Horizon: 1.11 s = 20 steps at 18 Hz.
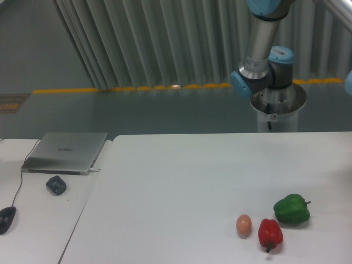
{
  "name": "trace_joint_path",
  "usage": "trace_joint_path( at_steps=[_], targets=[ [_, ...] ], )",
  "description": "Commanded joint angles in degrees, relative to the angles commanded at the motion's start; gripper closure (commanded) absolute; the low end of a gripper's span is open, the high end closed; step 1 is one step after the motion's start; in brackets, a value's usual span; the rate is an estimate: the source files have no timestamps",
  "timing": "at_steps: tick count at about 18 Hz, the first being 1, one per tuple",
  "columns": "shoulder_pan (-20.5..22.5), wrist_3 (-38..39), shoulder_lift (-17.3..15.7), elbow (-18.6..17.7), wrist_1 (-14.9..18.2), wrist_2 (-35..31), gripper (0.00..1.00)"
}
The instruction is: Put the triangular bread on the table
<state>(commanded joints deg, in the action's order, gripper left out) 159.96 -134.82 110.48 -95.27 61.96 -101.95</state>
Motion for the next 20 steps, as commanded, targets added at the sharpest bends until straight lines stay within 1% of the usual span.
trace_joint_path(
  at_steps=[3, 14, 20],
  targets=[
    [0.1, 0.0, 0.4, 0.2, 0.0, 0.0, 0.07],
    [0.2, 0.4, 0.6, 0.6, 0.0, -0.2, 0.07],
    [0.7, 0.6, 1.1, -0.2, 0.0, -0.3, 0.06]
  ],
)
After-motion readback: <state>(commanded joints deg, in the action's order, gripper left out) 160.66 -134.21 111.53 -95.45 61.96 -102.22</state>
